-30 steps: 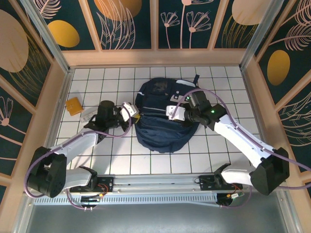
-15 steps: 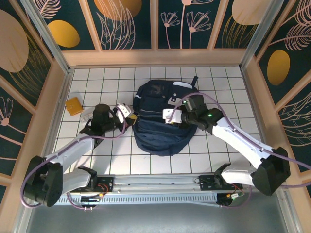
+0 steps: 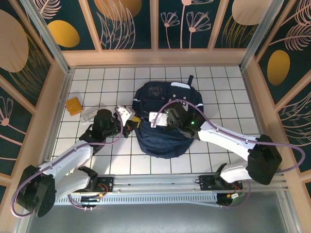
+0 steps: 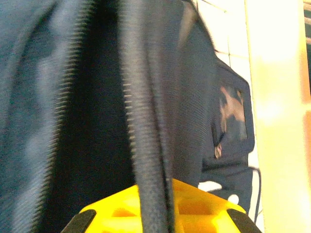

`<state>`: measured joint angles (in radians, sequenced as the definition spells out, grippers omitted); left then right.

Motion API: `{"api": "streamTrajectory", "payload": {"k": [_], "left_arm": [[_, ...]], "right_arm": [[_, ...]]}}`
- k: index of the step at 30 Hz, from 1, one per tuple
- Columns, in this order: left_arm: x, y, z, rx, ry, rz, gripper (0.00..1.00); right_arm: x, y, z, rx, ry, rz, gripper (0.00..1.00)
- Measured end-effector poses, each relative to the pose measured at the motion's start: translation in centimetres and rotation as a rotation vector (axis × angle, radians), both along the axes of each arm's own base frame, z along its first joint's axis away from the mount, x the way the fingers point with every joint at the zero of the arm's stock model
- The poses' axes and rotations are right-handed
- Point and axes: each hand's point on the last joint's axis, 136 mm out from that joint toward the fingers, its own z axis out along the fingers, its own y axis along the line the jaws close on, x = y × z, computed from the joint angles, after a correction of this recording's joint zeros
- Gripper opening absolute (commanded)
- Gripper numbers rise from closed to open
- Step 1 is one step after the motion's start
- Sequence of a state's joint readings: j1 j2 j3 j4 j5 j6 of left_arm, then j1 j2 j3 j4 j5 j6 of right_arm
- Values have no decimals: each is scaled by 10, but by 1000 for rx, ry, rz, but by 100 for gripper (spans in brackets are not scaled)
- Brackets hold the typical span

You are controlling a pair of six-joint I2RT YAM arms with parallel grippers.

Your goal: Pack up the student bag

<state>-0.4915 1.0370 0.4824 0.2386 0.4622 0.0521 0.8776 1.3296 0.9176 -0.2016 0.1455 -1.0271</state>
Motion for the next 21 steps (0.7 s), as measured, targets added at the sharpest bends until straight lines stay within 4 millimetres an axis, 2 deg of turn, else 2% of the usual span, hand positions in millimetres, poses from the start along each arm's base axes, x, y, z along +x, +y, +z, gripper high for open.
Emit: {"api": "streamTrajectory", "payload": {"k": [5,7,13,14,15,16,17,18,20,21], "left_arm": [[16,19,-10,46,-19,25,0],[23,20,-14,73,-27,14,0],[40,-2,-27,108,-11,-129,0],[42,-6,-31,110,3,-158,3],[43,-10,-34,111,18,-183,10],[44,-13,-37,111,29,-207,23],[45,-14,-39,119,29,-215,32],[48,-12,-39,128,23,-210,36],[58,3,-38,153,11,-151,59],[65,10,-35,164,3,-107,68]], "right_arm": [[-13,0,5,-56,-48,188,0],[-17,-1,5,-82,-65,262,0],[-15,-14,7,-175,-158,371,0],[-15,-16,6,-187,-167,378,0],[-15,-18,5,-195,-171,382,0],[-15,-20,4,-201,-171,383,0],[-15,-21,4,-200,-165,382,0],[-17,-22,3,-196,-147,387,0],[-19,-22,7,-163,-111,386,7],[-18,-22,9,-141,-97,377,10]]}}
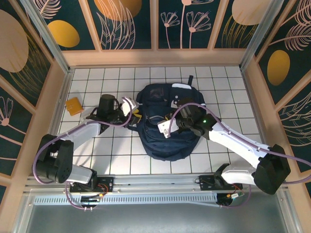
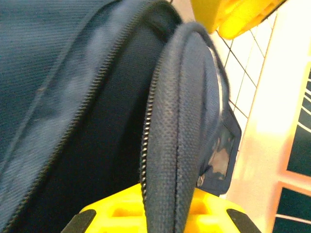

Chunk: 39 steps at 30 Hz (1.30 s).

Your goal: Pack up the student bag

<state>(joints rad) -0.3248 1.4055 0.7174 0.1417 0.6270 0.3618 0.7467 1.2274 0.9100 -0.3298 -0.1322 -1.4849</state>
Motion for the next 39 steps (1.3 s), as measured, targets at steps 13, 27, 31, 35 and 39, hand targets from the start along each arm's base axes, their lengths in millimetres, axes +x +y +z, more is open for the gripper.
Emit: {"api": "streamTrajectory", "payload": {"k": [13,27,31,35,39], "left_arm": [[-37,1,111,-171,-150,-28,99],[-54,-78,47,18,-318,-425,93],[-49,-86,34,62,-350,-460,61],[-40,-88,35,80,-378,-444,16],[-31,-90,36,92,-388,-414,0]], "right_arm": [[-1,17,21,288,268,-161,18],[4,21,31,411,388,-209,29],[11,23,41,499,437,-271,41],[13,20,44,585,514,-368,52],[8,16,52,615,595,-431,56]]}}
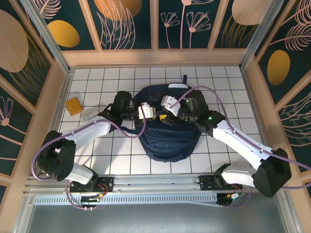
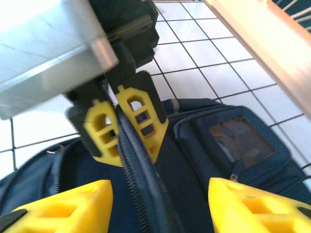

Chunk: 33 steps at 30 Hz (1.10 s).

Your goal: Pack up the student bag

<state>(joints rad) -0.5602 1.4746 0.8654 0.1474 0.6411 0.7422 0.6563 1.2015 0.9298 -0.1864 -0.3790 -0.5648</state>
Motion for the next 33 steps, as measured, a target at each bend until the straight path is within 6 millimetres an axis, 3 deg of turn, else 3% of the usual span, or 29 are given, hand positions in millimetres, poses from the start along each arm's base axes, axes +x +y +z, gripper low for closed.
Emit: {"api": "streamTrajectory", "payload": {"k": [6,11,12,14,15,16,18,23,25,27,30,33], "left_arm": [[10,-7,4,-9,-1,-2,0],[18,-9,7,-25,14,-19,4],[20,-7,9,-31,15,-18,7],[23,-2,10,-43,28,-14,47],[25,1,11,-50,41,-9,91],[28,5,12,-59,54,3,99],[36,16,16,-70,74,45,99],[51,70,45,-43,51,268,99],[59,105,60,-27,21,396,99],[76,148,62,6,16,550,99],[97,210,32,139,86,774,96],[106,250,-23,349,221,896,95]], "right_arm": [[-15,-15,-14,-167,-51,7,52],[7,-47,-30,-345,-128,-104,43],[13,-54,-30,-362,-134,-131,34],[21,-64,-30,-379,-144,-166,1],[22,-65,-30,-379,-145,-170,0],[22,-64,-30,-372,-142,-164,0],[20,-59,-29,-355,-134,-142,0],[31,-41,-24,-262,-89,-161,0],[38,-36,-23,-233,-78,-182,0],[44,-34,-24,-209,-66,-205,0],[52,-35,-24,-172,-44,-227,0],[57,-39,-22,-136,-17,-233,0]]}}
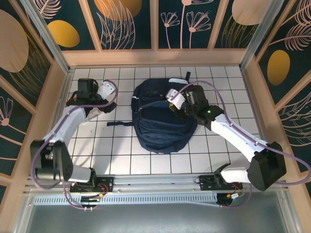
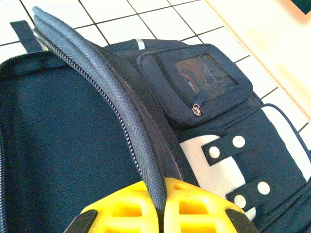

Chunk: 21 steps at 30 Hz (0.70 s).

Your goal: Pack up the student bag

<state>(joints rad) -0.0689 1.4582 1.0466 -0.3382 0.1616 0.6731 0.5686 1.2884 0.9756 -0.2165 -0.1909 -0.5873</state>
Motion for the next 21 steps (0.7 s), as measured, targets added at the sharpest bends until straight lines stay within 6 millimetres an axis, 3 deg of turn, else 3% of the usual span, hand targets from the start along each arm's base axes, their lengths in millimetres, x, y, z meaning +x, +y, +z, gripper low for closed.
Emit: {"api": "streamTrajectory", "payload": {"k": [3,5,8,11,14,18,21], "left_arm": [[-14,27,-54,77,198,66,94],[-25,43,-74,102,303,99,94],[-26,61,-82,114,396,134,92],[-13,79,-89,118,453,175,91],[-12,93,-107,133,530,214,92],[-17,104,-125,157,611,259,92],[-9,107,-127,157,618,280,89]], "right_arm": [[-2,2,0,22,18,20,0],[-4,2,0,37,37,31,0],[-3,-3,-1,53,55,31,0],[-3,-3,0,65,62,36,0],[-3,-4,1,70,63,38,0],[-10,-6,3,82,59,49,0],[-13,-8,4,84,54,50,0]]}}
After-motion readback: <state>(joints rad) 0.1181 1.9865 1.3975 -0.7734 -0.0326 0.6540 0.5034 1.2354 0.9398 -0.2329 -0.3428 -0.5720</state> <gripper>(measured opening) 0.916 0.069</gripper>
